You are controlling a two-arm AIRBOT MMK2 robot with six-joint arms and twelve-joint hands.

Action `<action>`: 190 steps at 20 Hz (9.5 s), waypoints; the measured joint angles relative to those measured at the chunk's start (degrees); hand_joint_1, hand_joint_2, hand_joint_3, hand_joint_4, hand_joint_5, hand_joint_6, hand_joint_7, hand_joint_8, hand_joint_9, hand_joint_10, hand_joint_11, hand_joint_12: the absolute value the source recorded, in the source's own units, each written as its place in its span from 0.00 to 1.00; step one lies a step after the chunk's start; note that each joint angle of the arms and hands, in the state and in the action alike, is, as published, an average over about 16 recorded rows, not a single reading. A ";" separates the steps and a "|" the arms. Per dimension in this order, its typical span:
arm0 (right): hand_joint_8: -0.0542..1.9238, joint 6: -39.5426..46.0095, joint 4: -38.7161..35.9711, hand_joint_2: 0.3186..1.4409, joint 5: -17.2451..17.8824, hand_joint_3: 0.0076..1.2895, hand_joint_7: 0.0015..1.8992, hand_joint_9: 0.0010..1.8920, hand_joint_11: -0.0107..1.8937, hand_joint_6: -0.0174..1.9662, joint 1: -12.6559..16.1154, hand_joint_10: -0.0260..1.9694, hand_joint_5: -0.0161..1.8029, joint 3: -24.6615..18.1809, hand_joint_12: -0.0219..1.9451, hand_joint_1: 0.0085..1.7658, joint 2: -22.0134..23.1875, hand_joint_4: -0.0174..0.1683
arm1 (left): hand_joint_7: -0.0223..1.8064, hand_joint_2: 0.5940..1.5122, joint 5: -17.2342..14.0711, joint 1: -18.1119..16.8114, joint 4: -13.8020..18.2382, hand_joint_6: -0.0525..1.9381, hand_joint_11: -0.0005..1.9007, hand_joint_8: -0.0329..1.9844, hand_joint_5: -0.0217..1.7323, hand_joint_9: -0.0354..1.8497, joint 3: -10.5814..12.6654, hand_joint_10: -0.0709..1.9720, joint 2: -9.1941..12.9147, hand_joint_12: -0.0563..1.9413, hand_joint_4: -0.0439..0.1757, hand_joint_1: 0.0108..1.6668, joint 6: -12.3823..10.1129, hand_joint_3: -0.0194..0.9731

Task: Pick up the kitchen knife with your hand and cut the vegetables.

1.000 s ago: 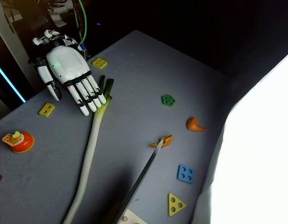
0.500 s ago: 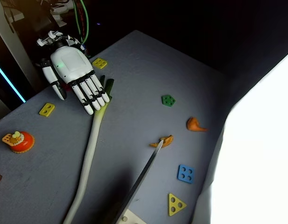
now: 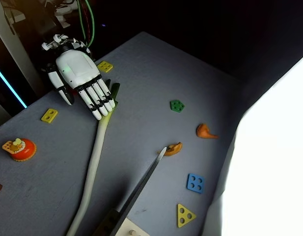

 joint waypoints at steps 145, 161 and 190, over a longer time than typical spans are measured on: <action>0.91 -1.76 5.07 0.22 14.09 0.85 0.79 0.82 0.83 0.96 -1.32 0.90 0.76 -0.48 0.93 0.86 1.70 1.00 | 0.02 1.00 8.55 -3.43 -2.34 0.03 0.01 0.02 0.02 0.03 1.16 0.04 4.08 0.03 0.20 0.01 4.97 0.12; 0.91 -1.18 4.52 0.22 14.30 0.84 0.80 0.83 0.83 0.96 -2.26 0.90 0.76 5.25 0.93 0.88 -3.23 1.00 | 0.02 1.00 19.06 -13.69 -4.44 0.03 0.01 0.02 0.02 0.03 0.39 0.04 12.78 0.03 0.20 0.01 11.07 0.11; 0.95 -1.06 7.03 0.49 14.59 0.63 0.52 0.53 0.54 0.84 -6.26 0.97 0.40 9.37 0.99 0.61 -6.74 0.11 | 0.03 1.00 22.05 -23.02 -11.26 0.03 0.01 0.02 0.03 0.03 -0.03 0.04 15.30 0.03 0.20 0.01 18.72 0.09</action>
